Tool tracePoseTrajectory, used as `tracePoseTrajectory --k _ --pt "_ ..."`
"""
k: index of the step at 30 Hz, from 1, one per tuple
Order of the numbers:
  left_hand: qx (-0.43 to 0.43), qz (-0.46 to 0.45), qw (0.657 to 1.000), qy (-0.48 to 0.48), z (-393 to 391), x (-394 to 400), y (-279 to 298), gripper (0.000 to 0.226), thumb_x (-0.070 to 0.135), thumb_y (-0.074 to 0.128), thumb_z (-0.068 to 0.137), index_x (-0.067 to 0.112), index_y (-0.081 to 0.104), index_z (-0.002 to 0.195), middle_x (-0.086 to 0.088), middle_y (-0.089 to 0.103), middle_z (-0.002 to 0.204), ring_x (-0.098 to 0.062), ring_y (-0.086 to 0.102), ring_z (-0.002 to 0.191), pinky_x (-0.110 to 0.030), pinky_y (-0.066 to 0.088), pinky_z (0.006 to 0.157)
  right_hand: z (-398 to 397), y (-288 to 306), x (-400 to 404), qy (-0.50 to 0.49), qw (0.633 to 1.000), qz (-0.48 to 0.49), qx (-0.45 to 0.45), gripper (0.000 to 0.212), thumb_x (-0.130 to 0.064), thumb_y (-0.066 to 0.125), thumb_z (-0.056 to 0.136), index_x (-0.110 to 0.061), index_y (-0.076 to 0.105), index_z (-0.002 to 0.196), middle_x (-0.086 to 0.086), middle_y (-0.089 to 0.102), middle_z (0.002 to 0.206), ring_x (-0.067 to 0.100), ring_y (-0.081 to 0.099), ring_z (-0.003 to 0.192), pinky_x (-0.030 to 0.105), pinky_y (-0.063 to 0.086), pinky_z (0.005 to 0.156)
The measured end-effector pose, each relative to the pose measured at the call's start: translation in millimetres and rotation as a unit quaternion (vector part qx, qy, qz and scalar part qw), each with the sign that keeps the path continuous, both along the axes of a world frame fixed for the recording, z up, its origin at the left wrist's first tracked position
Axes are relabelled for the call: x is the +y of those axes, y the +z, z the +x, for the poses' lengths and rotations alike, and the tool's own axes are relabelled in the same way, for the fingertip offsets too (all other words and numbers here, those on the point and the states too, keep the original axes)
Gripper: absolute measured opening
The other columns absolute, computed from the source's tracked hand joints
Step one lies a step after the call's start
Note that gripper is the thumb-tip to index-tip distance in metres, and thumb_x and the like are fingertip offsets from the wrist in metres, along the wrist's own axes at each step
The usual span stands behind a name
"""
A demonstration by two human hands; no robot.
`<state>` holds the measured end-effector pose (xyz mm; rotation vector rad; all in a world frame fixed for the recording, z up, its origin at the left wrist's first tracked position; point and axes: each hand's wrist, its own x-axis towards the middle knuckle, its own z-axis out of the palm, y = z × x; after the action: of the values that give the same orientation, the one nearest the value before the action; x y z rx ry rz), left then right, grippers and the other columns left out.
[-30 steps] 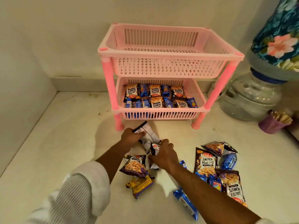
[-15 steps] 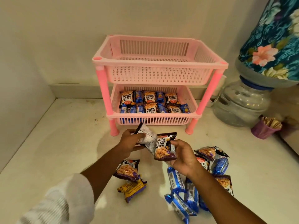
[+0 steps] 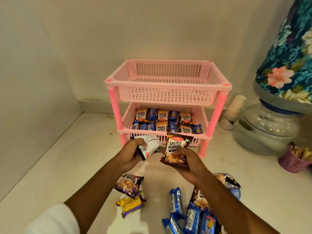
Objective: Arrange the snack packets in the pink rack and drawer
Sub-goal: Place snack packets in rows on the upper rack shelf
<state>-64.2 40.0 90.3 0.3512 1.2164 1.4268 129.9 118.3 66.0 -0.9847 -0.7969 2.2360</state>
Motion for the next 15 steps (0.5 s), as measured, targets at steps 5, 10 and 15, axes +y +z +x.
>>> tracePoseTrajectory --k 5,10,15 --pt "-0.049 0.066 0.996 0.025 0.9 -15.2 39.1 0.037 0.004 0.062 0.086 0.006 0.061 0.123 -0.017 0.07 0.12 -0.03 0.069 0.108 -0.04 0.059 0.087 6.8 37.4 9.1 0.059 0.995 0.025 0.071 0.04 -0.012 0.08 0.079 0.004 0.066 0.112 0.03 0.068 0.11 0.045 0.069 0.098 0.06 0.056 0.086" --pt "0.086 0.103 0.991 0.006 20.3 -11.9 76.3 0.041 -0.001 0.069 0.084 0.0 0.062 0.124 -0.016 0.071 0.118 -0.028 0.071 0.105 -0.033 0.061 0.078 -4.1 76.7 3.2 0.084 0.986 0.144 0.008 0.044 -0.017 0.086 0.075 -0.008 0.068 0.115 0.019 0.077 0.103 0.041 0.075 0.091 0.055 0.061 0.071" --pt "0.335 0.095 0.933 0.089 16.1 -7.1 122.5 0.032 0.008 0.076 0.081 0.014 0.07 0.113 -0.003 0.075 0.109 -0.023 0.071 0.102 -0.047 0.053 0.096 -11.7 123.1 13.8 0.066 0.968 0.241 -0.001 0.016 -0.018 0.077 0.086 -0.024 0.075 0.1 0.014 0.078 0.105 0.037 0.075 0.097 0.061 0.056 0.088"
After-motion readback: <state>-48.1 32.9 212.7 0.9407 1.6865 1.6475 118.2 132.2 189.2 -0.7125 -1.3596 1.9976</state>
